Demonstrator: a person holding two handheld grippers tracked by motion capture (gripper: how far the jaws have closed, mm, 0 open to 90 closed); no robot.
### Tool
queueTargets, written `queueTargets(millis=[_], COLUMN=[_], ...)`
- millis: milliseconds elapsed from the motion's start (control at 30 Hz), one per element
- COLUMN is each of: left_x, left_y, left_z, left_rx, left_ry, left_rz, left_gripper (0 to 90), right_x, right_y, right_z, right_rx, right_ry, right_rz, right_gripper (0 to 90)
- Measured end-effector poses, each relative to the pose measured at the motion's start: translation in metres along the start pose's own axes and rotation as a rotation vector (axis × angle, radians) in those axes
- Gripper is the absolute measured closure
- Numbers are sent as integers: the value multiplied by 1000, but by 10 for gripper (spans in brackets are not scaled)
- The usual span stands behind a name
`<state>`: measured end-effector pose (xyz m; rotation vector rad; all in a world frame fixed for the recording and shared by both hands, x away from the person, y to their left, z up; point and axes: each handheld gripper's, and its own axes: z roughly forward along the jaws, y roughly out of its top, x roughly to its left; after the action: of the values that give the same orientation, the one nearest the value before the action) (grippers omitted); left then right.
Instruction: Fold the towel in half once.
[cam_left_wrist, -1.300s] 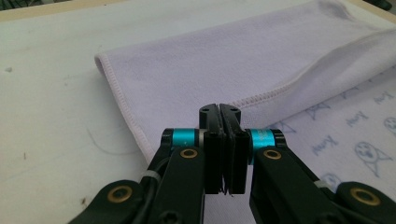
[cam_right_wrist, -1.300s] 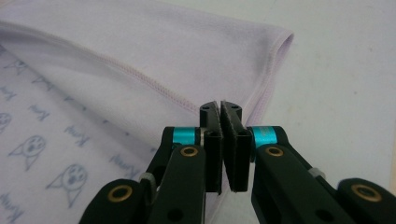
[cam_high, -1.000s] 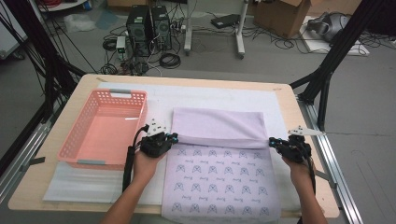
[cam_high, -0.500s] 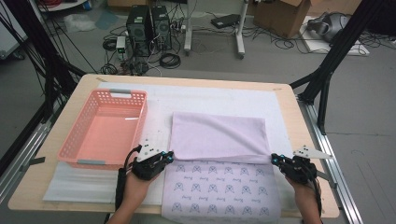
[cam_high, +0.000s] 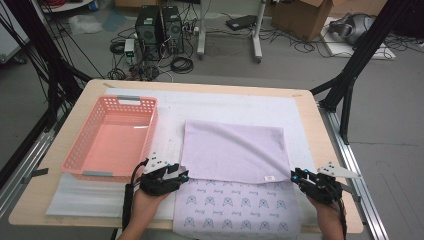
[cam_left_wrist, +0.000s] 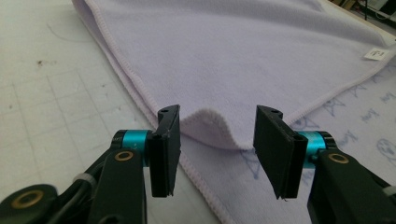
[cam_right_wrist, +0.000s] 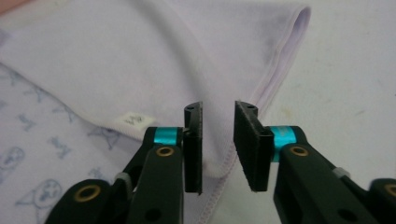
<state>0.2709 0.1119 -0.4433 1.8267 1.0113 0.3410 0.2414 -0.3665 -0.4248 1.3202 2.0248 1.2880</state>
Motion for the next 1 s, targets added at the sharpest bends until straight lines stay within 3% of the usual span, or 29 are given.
queueTargets(millis=[67, 200, 367, 433, 567, 667, 867, 1000], left_x=[1, 1, -7, -9, -11, -12, -14, -16], left_y=[4, 4, 4, 3, 4, 5, 6, 2], left_z=[6, 21, 25, 25, 19, 8, -14, -28], left_rx=[18, 88, 119, 122, 90, 60, 4, -6], left_ry=[12, 34, 55, 62, 52, 30, -15, -38], left_rz=[5, -1, 80, 96, 90, 83, 48, 42], left_gripper=[490, 491, 782, 843, 865, 866, 865, 863], right_x=[2, 7, 13, 13, 13, 15, 18, 24], right_y=[2, 1, -3, -8, -8, -7, -1, 1], right_z=[0, 14, 26, 31, 29, 28, 13, 1], right_rx=[-25, 66, 164, 207, 207, 204, 153, 143], right_ry=[6, -47, -60, -57, -62, -69, -27, -5], right_rz=[8, -36, -89, -92, -97, -118, -95, -99], right_gripper=[663, 644, 636, 669, 868, 883, 885, 885])
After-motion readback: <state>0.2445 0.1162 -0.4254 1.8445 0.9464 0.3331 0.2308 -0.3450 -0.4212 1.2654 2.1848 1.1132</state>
